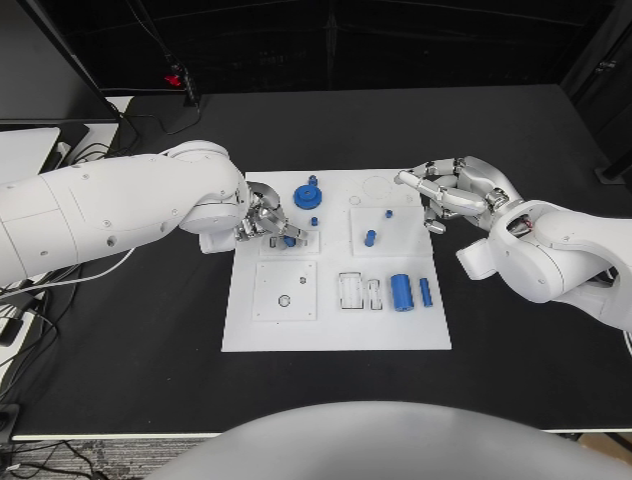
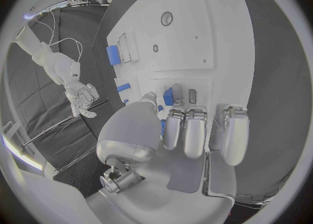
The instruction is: Assemble the parts on the task board
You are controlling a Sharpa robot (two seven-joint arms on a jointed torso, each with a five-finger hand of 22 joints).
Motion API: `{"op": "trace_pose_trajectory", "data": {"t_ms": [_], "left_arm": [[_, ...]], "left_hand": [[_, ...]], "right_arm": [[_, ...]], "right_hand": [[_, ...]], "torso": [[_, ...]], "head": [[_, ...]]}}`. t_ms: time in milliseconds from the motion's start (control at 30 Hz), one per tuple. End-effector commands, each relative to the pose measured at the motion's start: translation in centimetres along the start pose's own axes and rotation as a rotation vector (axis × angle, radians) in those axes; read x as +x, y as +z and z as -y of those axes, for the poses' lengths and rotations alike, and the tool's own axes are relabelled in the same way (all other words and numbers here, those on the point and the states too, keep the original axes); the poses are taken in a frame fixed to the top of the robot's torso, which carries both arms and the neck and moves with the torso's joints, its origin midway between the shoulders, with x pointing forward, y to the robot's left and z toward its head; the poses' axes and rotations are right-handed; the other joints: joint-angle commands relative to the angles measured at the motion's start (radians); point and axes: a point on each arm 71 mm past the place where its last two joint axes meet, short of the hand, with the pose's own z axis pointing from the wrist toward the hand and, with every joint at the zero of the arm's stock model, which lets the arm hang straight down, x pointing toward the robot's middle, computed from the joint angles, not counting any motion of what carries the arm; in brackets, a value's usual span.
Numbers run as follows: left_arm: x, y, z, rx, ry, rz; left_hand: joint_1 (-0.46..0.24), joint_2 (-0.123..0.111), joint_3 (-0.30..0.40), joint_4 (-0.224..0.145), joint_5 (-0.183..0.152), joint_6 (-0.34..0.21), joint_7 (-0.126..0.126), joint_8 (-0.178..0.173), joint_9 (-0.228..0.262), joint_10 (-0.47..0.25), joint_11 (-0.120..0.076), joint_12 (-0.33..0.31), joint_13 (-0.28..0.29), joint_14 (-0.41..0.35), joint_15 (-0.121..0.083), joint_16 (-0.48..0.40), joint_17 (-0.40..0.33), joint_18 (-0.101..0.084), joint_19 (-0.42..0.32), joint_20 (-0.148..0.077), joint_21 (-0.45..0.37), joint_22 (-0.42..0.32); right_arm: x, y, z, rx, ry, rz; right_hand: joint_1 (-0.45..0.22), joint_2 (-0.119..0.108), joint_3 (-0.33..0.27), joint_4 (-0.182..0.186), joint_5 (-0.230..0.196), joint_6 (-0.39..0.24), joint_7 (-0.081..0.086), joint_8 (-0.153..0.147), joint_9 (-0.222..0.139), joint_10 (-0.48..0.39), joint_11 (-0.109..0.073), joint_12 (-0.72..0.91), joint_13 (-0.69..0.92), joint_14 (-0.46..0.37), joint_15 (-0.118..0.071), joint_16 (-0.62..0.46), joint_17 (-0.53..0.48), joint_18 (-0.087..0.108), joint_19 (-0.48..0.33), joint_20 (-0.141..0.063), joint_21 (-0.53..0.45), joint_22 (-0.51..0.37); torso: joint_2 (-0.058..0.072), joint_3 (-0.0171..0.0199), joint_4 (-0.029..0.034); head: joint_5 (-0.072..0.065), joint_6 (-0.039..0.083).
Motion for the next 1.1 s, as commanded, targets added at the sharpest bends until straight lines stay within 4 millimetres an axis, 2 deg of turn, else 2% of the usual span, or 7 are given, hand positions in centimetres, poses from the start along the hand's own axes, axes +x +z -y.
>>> {"op": "trace_pose_trajectory", "data": {"t_ms": [33,300,400,500,633,1000,1100], "left_arm": [[0.41,0.15,0.07,0.013,0.011,-0.015],[0.44,0.13,0.13,0.021,0.010,-0.013],[0.39,0.15,0.07,0.019,0.009,-0.012],[0.35,0.18,0.03,0.017,0.010,-0.013],[0.34,0.19,0.00,0.016,0.011,-0.015],[0.31,0.20,-0.07,0.014,0.011,-0.017],[0.31,0.19,-0.11,0.012,0.011,-0.018]], "left_hand": [[-0.005,0.007,-0.008,-0.001,0.006,0.002,-0.006,0.010,0.006,0.106,-0.006,0.004,0.263,0.103,-0.008,0.001,0.263,-0.006,0.103,-0.006,0.003,0.263],[-0.007,0.007,-0.011,-0.002,0.007,0.004,-0.007,0.014,0.011,0.106,-0.007,0.004,0.263,0.103,-0.008,0.001,0.263,-0.006,0.103,-0.006,0.003,0.263],[-0.003,0.016,-0.008,-0.002,0.015,0.002,-0.010,0.019,0.019,0.106,-0.010,0.004,0.263,0.103,-0.010,0.001,0.263,-0.006,0.103,-0.007,0.003,0.263],[0.026,0.028,0.007,-0.002,0.098,-0.008,-0.015,0.022,0.034,0.106,-0.014,0.004,0.263,0.103,-0.015,0.001,0.263,-0.006,0.103,-0.011,0.003,0.263],[0.054,0.033,0.030,-0.003,0.188,-0.016,-0.018,0.021,0.045,0.106,-0.018,0.004,0.263,0.103,-0.018,0.001,0.263,-0.006,0.103,-0.015,0.003,0.263],[0.097,0.029,0.081,-0.004,0.251,-0.018,-0.021,0.018,0.061,0.106,-0.021,0.004,0.263,0.103,-0.022,0.001,0.263,-0.006,0.103,-0.019,0.003,0.263],[0.098,0.025,0.084,-0.004,0.255,-0.018,-0.021,0.018,0.062,0.106,-0.021,0.004,0.263,0.103,-0.022,0.001,0.263,-0.006,0.103,-0.020,0.003,0.263]], "right_arm": [[0.10,0.00,-0.08,-0.003,0.005,-0.011],[0.10,-0.02,-0.06,0.000,0.005,-0.012],[0.11,-0.03,-0.06,0.001,0.005,-0.012],[0.11,-0.03,-0.05,0.002,0.005,-0.013],[0.11,-0.03,-0.04,0.003,0.005,-0.012],[0.09,-0.04,-0.01,0.007,0.005,-0.012],[0.10,-0.04,0.00,0.008,0.005,-0.013]], "right_hand": [[0.001,0.012,-0.006,0.000,0.005,-0.005,-0.001,0.006,0.001,0.106,0.002,0.002,0.260,0.057,-0.001,-0.004,0.183,0.016,-0.007,0.001,-0.006,-0.001],[0.001,0.012,-0.006,0.000,0.005,-0.005,-0.001,0.006,0.001,0.106,0.002,0.002,0.260,0.057,-0.001,-0.004,0.183,0.016,-0.007,0.001,-0.006,-0.001],[0.001,0.012,-0.006,0.000,0.005,-0.005,-0.001,0.006,0.001,0.106,0.002,0.002,0.260,0.057,-0.001,-0.004,0.183,0.016,-0.007,0.001,-0.006,-0.001],[0.001,0.012,-0.006,0.000,0.005,-0.005,-0.001,0.006,0.001,0.106,0.002,0.002,0.260,0.057,-0.001,-0.004,0.183,0.016,-0.007,0.001,-0.006,-0.001],[0.002,0.013,-0.006,-0.001,0.006,-0.006,-0.001,0.007,0.001,0.106,0.002,0.002,0.260,0.056,-0.001,-0.004,0.183,0.016,-0.008,0.001,-0.008,-0.002],[0.003,0.013,-0.006,-0.001,0.006,-0.006,-0.001,0.008,0.001,0.106,0.002,0.002,0.260,0.056,-0.001,-0.005,0.181,0.017,-0.011,0.001,-0.012,-0.004],[0.003,0.014,-0.006,-0.001,0.007,-0.006,-0.001,0.008,0.001,0.106,0.002,0.002,0.260,0.056,-0.001,-0.005,0.181,0.017,-0.011,0.001,-0.013,-0.004]], "torso": [[0.000,0.0001,0.0007],[0.000,-0.0004,-0.0001],[0.001,-0.0003,0.0003],[0.000,0.0000,0.0001],[0.001,-0.0003,0.0002],[0.000,0.0000,0.0004],[-0.001,-0.0001,0.0004]], "head": [[-0.002,0.000],[-0.002,0.000],[-0.001,0.000],[-0.001,0.000],[-0.002,0.000],[-0.001,0.000],[-0.002,0.000]]}}
